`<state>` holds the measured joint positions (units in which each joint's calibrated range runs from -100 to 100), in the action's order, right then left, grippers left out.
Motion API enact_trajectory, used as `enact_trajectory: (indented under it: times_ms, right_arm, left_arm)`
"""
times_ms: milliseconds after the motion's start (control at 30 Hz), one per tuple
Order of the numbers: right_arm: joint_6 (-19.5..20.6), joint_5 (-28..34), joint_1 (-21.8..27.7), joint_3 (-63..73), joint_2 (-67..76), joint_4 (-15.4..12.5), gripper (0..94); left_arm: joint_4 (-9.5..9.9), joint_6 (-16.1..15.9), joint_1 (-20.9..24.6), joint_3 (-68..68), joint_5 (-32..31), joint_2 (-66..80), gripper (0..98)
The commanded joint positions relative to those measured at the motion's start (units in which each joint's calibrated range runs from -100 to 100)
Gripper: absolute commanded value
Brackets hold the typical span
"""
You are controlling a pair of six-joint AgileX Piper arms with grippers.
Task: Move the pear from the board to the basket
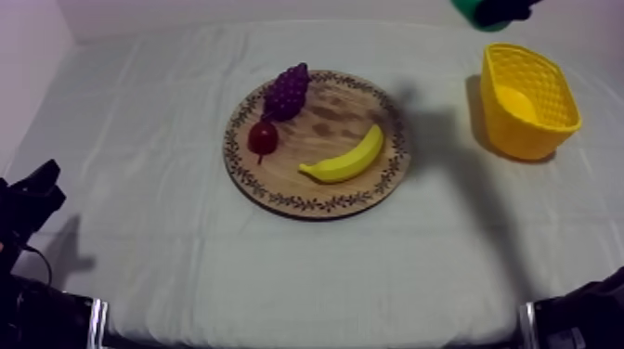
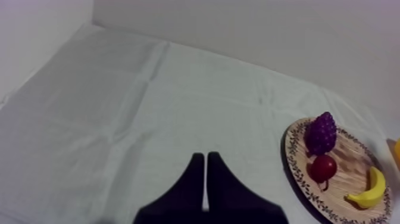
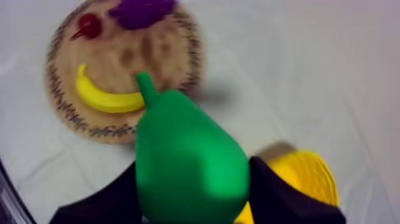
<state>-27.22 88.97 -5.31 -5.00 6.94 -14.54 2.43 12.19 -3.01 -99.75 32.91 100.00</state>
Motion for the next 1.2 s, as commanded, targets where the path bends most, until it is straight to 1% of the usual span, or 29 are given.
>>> enact_trajectory:
  times_ms: [0,133,333,467,667,733,767,800,900,967,1033,1167]
  right_arm:
    - [0.50,-1.38,4.71,-1.80,2.60,-0.15,29.9]
    - [1.45,-4.69,7.90,-5.98,3.66,0.10,30.2]
    - [3.08,-14.18,10.94,-14.23,2.62,0.92,31.2]
    - [3.85,-18.62,12.76,-17.03,-0.54,0.82,31.2]
    - [4.37,-24.61,13.97,-20.27,-4.97,1.33,29.3]
    - [4.79,-26.01,13.97,-20.92,-5.94,1.72,29.9]
    - [5.06,-26.37,14.01,-21.07,-6.32,1.87,31.5]
    - [5.40,-26.49,14.13,-21.07,-6.58,1.97,35.0]
    - [6.29,-25.82,14.77,-20.68,-6.76,2.02,49.4]
    - [6.90,-25.03,15.27,-20.27,-6.42,2.04,55.5]
    - [7.38,-24.10,15.89,-19.85,-5.50,2.02,58.6]
    - [7.71,-22.01,17.28,-19.17,-2.40,1.66,61.6]
  left_arm:
    - [-0.01,0.00,0.01,-0.03,-0.01,0.00,0.1]
    - [-0.01,0.00,0.01,-0.03,-0.01,0.00,0.1]
    - [-0.01,0.00,0.01,-0.03,-0.01,0.00,0.1]
    - [-0.01,-0.03,0.01,-0.03,-0.01,0.00,0.1]
    - [-0.01,-0.04,0.01,-0.03,-0.01,0.00,0.1]
    - [-0.01,-0.05,0.01,-0.03,-0.01,0.00,0.1]
    - [-0.01,-0.05,0.01,-0.03,-0.01,0.00,0.1]
    - [-0.01,-0.05,0.01,-0.03,-0.01,0.00,0.1]
    - [-0.01,-0.05,0.01,-0.03,-0.01,0.00,0.1]
    - [-0.01,-0.05,0.01,-0.03,-0.01,0.00,0.1]
    - [-0.01,-0.05,0.01,-0.03,-0.01,0.00,0.1]
    - [-0.01,-0.05,0.01,-0.03,-0.01,0.00,0.1]
